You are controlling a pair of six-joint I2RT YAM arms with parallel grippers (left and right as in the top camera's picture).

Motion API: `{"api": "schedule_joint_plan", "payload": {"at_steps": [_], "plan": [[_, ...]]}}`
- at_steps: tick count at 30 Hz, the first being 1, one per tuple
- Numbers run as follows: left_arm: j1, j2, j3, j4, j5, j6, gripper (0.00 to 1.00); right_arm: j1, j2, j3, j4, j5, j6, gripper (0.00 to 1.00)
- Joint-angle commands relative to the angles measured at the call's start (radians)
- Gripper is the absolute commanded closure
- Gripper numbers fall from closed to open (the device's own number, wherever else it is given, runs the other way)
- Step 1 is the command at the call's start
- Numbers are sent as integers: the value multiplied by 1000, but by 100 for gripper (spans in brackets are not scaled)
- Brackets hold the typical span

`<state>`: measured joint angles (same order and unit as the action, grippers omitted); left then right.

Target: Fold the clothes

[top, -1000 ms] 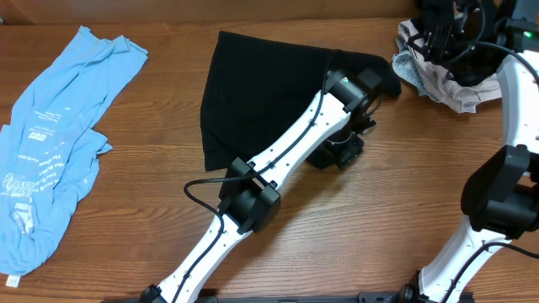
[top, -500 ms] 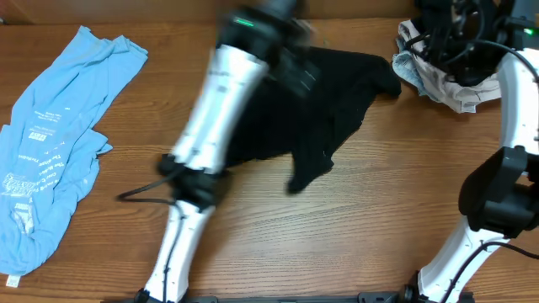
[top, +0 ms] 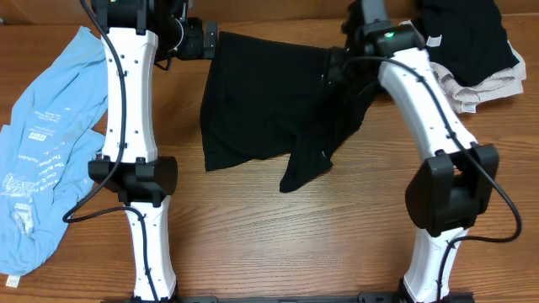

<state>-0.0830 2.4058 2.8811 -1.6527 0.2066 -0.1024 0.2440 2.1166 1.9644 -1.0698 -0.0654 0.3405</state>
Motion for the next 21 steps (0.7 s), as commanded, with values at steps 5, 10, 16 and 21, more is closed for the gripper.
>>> {"api": "schedule_joint_plan", "payload": {"at_steps": [5,10,16,21], "plan": [[-2,11,-103,47,18,22,0,37,88,-35,-2,171,105,40],[-2,11,-132,65,19,21,0,58,145,-37,-18,177,102,41],[-2,11,-132,92,19,19,0,92,209,-42,-15,197,104,61],[-2,11,-132,90,19,20,0,85,205,-37,-27,260,132,96]]}}
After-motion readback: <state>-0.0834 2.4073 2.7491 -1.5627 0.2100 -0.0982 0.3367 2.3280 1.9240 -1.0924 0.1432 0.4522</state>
